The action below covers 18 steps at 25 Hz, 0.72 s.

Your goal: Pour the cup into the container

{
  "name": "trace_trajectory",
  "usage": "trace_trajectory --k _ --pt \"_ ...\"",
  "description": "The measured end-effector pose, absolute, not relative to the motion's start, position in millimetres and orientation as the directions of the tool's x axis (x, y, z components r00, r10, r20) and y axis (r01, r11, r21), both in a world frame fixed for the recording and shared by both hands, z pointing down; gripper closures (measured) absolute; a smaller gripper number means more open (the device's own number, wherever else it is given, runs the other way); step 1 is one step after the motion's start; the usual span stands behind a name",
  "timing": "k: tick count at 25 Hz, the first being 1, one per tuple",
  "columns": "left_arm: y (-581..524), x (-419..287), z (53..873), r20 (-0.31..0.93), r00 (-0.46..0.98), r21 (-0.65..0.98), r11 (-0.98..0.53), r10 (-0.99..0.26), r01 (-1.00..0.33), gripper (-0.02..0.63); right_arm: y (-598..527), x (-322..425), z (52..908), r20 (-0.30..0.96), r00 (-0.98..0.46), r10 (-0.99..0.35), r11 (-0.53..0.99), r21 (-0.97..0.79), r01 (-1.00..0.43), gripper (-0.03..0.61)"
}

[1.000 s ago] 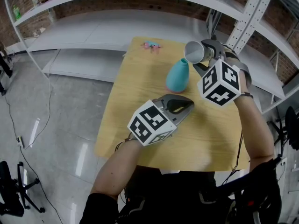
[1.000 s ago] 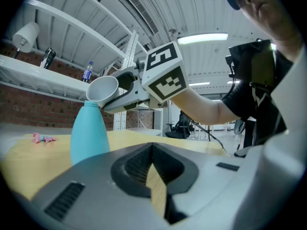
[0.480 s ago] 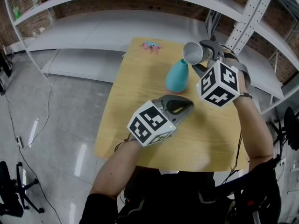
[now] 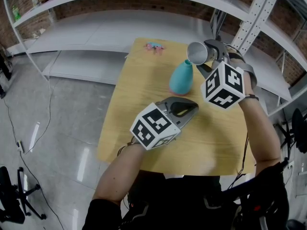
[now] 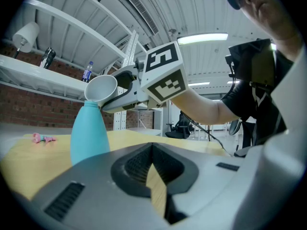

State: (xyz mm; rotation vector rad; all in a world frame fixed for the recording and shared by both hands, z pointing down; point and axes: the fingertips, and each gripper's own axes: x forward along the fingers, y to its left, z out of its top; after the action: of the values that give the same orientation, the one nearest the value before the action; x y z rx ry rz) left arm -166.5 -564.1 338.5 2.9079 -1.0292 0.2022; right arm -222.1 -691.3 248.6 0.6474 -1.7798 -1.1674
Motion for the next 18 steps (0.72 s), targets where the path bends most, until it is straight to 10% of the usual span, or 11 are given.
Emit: trace_trajectory --k 18 --pt "-563.4 -167.6 339.4 0.139 0.77 0.004 -0.777 -0.622 -0.629 0.612 -691.2 -218.2 256.1 0.422 -0.527 -0.737 0.543 0.835 -0.091 0.276"
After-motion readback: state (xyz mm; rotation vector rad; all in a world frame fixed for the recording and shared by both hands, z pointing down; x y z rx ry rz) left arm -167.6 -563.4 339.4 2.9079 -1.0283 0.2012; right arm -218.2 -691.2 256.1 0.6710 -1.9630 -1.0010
